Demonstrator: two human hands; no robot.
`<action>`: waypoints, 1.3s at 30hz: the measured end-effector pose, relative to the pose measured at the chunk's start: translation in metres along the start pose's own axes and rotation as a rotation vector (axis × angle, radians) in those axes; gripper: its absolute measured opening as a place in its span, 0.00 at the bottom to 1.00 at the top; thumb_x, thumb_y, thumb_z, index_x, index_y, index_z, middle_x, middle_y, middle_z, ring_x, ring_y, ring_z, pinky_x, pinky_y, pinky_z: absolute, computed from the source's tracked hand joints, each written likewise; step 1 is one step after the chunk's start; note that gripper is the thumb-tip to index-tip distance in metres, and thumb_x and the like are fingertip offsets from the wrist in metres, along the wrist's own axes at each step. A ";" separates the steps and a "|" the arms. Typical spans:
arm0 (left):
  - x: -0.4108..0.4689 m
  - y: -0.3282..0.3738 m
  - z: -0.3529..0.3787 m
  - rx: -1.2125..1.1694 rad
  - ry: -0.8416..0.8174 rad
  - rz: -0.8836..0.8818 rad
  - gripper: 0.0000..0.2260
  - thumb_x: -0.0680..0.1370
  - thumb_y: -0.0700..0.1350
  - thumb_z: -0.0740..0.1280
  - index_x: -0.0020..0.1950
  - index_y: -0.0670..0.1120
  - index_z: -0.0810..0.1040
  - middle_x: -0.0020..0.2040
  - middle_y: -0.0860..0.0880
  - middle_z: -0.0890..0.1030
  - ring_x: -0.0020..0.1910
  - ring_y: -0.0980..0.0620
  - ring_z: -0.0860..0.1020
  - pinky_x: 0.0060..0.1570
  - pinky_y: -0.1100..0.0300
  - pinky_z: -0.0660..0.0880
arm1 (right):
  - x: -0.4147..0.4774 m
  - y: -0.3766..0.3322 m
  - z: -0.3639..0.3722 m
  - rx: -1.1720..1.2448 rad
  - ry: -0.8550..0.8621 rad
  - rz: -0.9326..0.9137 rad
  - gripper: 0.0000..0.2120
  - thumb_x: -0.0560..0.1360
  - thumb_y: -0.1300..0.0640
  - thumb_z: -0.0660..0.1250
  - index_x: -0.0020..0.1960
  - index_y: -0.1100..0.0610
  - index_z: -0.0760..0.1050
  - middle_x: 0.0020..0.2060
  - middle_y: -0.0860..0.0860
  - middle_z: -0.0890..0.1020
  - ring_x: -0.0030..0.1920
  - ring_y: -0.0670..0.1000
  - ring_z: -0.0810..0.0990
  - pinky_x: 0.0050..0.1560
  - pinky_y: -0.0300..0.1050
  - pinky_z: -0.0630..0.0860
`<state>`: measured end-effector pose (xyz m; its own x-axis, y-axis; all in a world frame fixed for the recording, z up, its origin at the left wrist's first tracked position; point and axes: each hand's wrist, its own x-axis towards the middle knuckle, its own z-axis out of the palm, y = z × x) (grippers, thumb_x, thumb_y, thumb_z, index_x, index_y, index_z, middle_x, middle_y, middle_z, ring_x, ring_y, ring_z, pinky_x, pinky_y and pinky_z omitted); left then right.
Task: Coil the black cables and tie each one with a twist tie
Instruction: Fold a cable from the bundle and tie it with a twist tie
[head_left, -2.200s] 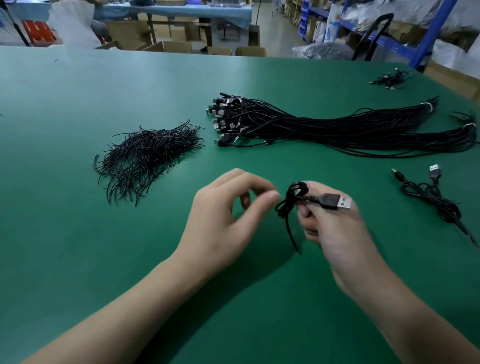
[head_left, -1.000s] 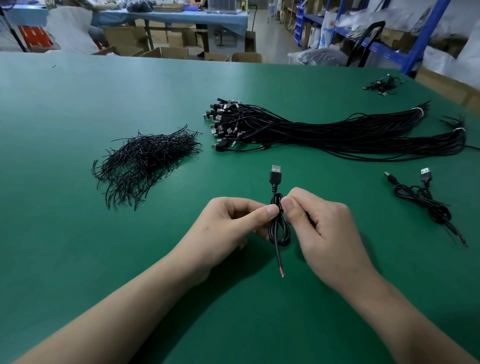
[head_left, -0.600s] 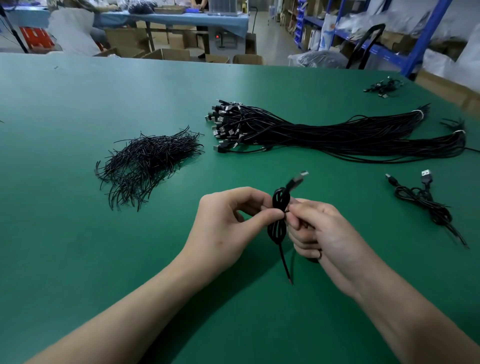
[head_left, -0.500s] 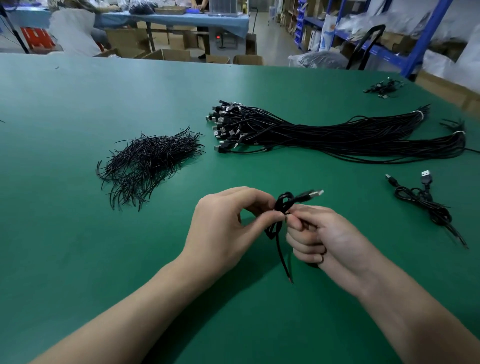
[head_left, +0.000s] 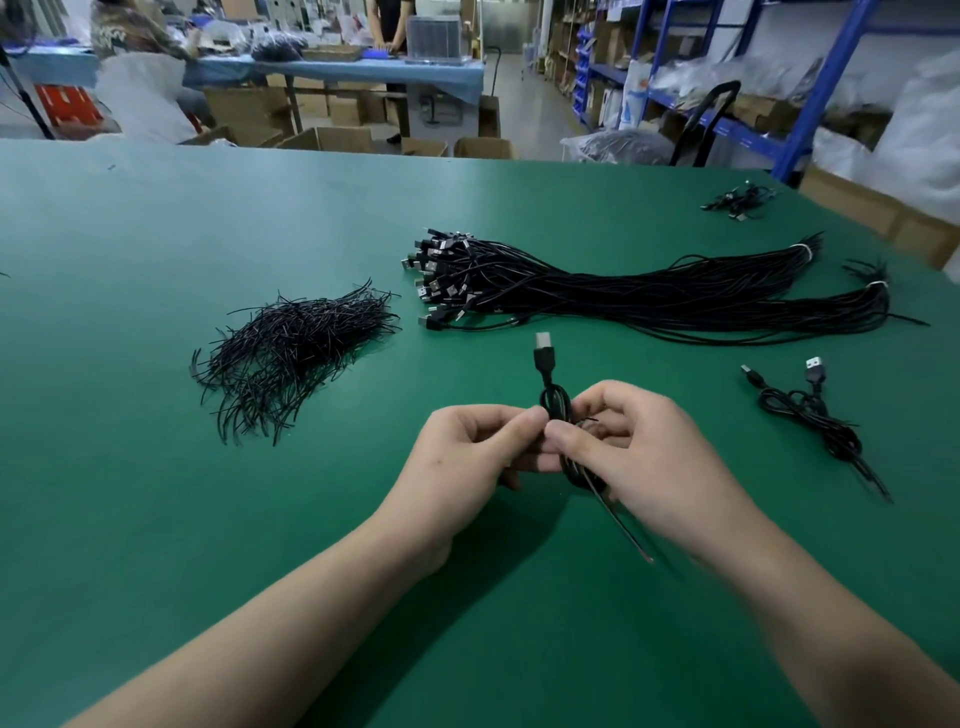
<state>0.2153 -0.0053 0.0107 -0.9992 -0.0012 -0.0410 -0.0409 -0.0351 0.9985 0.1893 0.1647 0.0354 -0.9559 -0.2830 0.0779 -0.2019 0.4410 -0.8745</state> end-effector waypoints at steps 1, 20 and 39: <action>0.004 0.002 -0.001 0.030 -0.024 -0.010 0.12 0.83 0.50 0.66 0.50 0.44 0.86 0.43 0.47 0.88 0.43 0.54 0.86 0.36 0.68 0.74 | 0.003 0.003 -0.007 -0.035 0.035 0.020 0.08 0.74 0.48 0.74 0.45 0.50 0.78 0.35 0.47 0.86 0.35 0.47 0.84 0.34 0.43 0.76; 0.126 0.008 -0.032 1.153 0.276 0.273 0.16 0.82 0.48 0.66 0.71 0.53 0.77 0.69 0.52 0.77 0.59 0.45 0.80 0.56 0.51 0.76 | 0.025 0.057 -0.118 -1.350 0.333 0.190 0.22 0.76 0.35 0.66 0.52 0.55 0.75 0.48 0.53 0.77 0.50 0.56 0.76 0.41 0.48 0.73; 0.117 0.029 0.001 0.881 0.037 0.090 0.07 0.83 0.46 0.65 0.55 0.46 0.82 0.42 0.50 0.79 0.34 0.56 0.73 0.31 0.68 0.69 | 0.135 0.081 -0.043 -0.764 0.067 0.223 0.41 0.79 0.29 0.53 0.81 0.42 0.36 0.80 0.54 0.33 0.81 0.56 0.38 0.78 0.63 0.46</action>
<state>0.0970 -0.0056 0.0345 -0.9986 0.0002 0.0529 0.0352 0.7490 0.6616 0.0343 0.1989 -0.0039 -0.9969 -0.0780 -0.0103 -0.0712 0.9498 -0.3047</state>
